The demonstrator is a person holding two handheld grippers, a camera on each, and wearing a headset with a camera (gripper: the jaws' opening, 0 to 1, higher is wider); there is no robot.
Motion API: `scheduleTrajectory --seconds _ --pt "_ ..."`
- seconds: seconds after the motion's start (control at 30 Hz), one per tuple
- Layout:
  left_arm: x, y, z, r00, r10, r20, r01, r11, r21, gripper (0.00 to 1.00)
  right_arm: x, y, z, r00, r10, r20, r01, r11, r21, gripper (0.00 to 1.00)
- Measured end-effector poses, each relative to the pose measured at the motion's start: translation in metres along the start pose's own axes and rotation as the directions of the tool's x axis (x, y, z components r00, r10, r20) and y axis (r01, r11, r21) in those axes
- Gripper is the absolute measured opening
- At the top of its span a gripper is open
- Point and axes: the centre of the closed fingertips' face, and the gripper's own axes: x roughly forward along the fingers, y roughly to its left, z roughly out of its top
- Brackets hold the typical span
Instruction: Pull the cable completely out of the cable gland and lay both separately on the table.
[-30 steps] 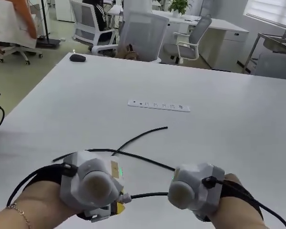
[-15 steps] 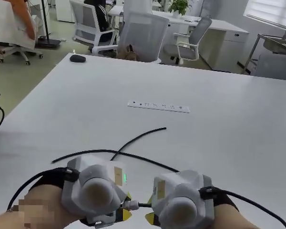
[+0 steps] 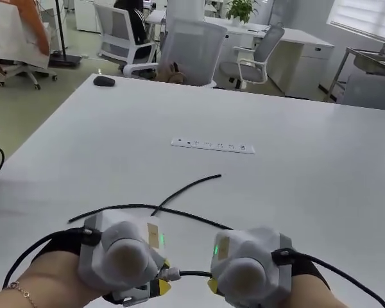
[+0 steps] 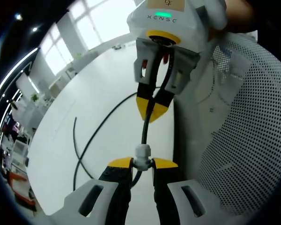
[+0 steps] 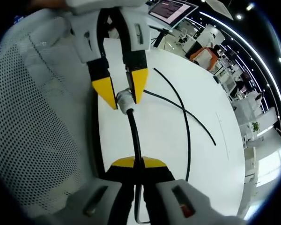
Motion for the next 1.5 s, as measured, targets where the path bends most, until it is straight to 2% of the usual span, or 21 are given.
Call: scheduleTrajectory --seconds 0.17,0.3,0.37,0.47,0.53,0.57,0.63,0.7,0.73,0.77,0.8,0.83,0.9,0.93,1.03,1.13,1.2,1.3,1.43,1.47,1.5 --pt "-0.002 0.006 -0.002 0.9998 0.020 -0.004 -0.020 1.000 -0.021 0.17 0.000 -0.009 -0.016 0.9965 -0.040 -0.073 0.042 0.999 0.016 0.02" --pt "-0.003 0.008 -0.007 0.9992 0.033 -0.021 -0.033 0.999 -0.022 0.17 -0.004 -0.016 -0.030 0.9896 -0.067 -0.127 0.077 0.995 0.071 0.02" --pt "-0.004 0.010 -0.009 0.9989 0.039 -0.026 -0.040 0.999 -0.032 0.17 -0.007 -0.021 -0.039 0.9826 -0.088 -0.164 0.106 0.989 0.101 0.02" --pt "-0.006 0.011 -0.011 0.9986 0.043 -0.030 -0.045 0.998 -0.043 0.17 -0.015 -0.032 -0.058 0.9587 -0.137 -0.249 0.170 0.979 0.116 0.02" --pt "-0.006 0.012 -0.013 0.9983 0.046 -0.037 -0.048 0.998 -0.039 0.17 -0.016 -0.032 -0.064 0.9538 -0.133 -0.270 0.174 0.975 0.136 0.03" --pt "-0.006 0.012 -0.013 0.9983 0.046 -0.035 -0.048 0.998 -0.039 0.17 -0.015 -0.030 -0.063 0.9561 -0.125 -0.265 0.166 0.976 0.137 0.03" --pt "-0.006 0.010 -0.015 0.9976 0.048 -0.051 -0.049 0.999 -0.020 0.17 -0.011 -0.017 -0.061 0.9655 -0.063 -0.253 0.103 0.983 0.149 0.04" --pt "-0.006 0.008 -0.017 0.9974 0.043 -0.057 -0.044 0.999 -0.004 0.17 -0.005 -0.005 -0.051 0.9783 -0.016 -0.207 0.049 0.987 0.154 0.11" --pt "-0.006 0.006 -0.016 0.9980 0.035 -0.053 -0.035 0.999 -0.005 0.17 -0.001 0.001 -0.033 0.9906 0.004 -0.137 0.014 0.991 0.132 0.22" --pt "-0.005 0.005 -0.015 0.9981 0.032 -0.052 -0.032 0.999 0.000 0.17 0.002 0.005 -0.020 0.9965 0.016 -0.082 -0.006 0.993 0.120 0.30" --pt "-0.005 0.004 -0.013 0.9984 0.030 -0.048 -0.030 0.999 0.012 0.17 0.002 0.012 -0.005 0.9986 0.038 -0.036 -0.033 0.993 0.112 0.34" --pt "-0.005 0.003 -0.010 0.9988 0.029 -0.040 -0.028 0.999 0.018 0.17 0.001 0.016 0.005 0.9987 0.051 -0.008 -0.050 0.996 0.075 0.33" --pt "-0.004 -0.001 -0.004 0.9997 0.015 -0.020 -0.015 0.999 0.029 0.17 -0.001 0.022 0.020 0.9973 0.057 0.045 -0.057 0.998 -0.012 0.28" --pt "-0.004 -0.003 -0.001 0.9999 0.010 -0.013 -0.009 0.999 0.035 0.17 -0.002 0.023 0.024 0.9963 0.060 0.061 -0.059 0.998 -0.022 0.27" --pt "-0.002 -0.009 0.002 0.9999 -0.007 -0.007 0.008 0.998 0.070 0.17 -0.003 0.024 0.023 0.9953 0.068 0.069 -0.068 0.998 0.004 0.20" --pt "-0.001 -0.012 0.004 0.9998 -0.019 -0.002 0.019 0.997 0.075 0.17 -0.004 0.023 0.020 0.9950 0.074 0.067 -0.072 0.997 -0.026 0.03" --pt "-0.001 -0.011 0.004 0.9999 -0.017 -0.004 0.017 0.997 0.077 0.17 -0.002 0.024 0.019 0.9944 0.082 0.067 -0.082 0.997 -0.002 0.02" --pt "-0.002 -0.009 0.005 0.9999 -0.011 0.007 0.011 0.998 0.062 0.17 -0.002 0.019 0.018 0.9969 0.055 0.056 -0.054 0.998 -0.015 0.02" --pt "-0.003 -0.005 0.008 0.9997 -0.001 0.024 0.001 1.000 0.030 0.17 0.000 0.014 0.012 0.9983 0.042 0.042 -0.042 0.999 0.008 0.02" --pt "-0.003 -0.005 0.007 0.9999 0.002 0.014 -0.002 1.000 0.026 0.17 0.000 0.013 0.008 0.9989 0.041 0.022 -0.041 0.999 0.009 0.02" --pt "-0.003 -0.002 0.002 0.9997 0.018 -0.017 -0.017 0.998 0.052 0.17 0.000 0.009 -0.004 0.9993 0.018 -0.032 -0.018 1.000 -0.001 0.02"
